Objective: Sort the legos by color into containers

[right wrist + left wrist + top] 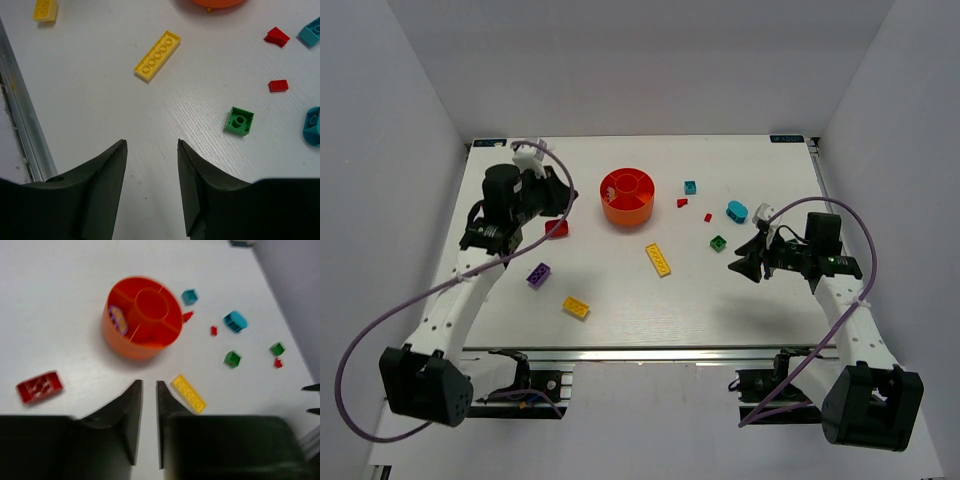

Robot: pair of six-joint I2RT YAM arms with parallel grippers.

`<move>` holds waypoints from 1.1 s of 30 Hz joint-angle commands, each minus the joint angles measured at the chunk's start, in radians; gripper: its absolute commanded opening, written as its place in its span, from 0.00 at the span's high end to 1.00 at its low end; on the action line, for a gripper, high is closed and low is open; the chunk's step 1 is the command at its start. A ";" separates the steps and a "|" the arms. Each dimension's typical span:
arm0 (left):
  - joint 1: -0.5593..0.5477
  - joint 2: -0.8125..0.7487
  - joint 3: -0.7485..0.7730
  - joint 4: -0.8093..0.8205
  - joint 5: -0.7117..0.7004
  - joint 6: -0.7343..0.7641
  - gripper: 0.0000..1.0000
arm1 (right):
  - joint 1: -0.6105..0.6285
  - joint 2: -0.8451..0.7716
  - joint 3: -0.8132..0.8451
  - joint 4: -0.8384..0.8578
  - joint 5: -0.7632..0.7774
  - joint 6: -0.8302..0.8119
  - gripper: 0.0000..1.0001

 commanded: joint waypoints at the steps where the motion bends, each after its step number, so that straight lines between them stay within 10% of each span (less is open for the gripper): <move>1: 0.000 -0.084 -0.102 -0.169 -0.145 -0.006 0.70 | 0.016 0.010 0.002 -0.048 -0.086 -0.093 0.48; 5: 0.000 -0.172 -0.151 -0.291 -0.243 0.002 0.33 | 0.049 0.006 -0.016 -0.025 -0.087 -0.103 0.37; 9: 0.000 -0.214 -0.208 -0.339 -0.360 0.002 0.19 | 0.086 0.015 -0.021 0.000 -0.062 -0.078 0.31; 33: -0.020 0.205 -0.159 -0.437 -0.534 0.247 0.20 | 0.088 -0.074 0.004 -0.013 -0.036 -0.066 0.26</move>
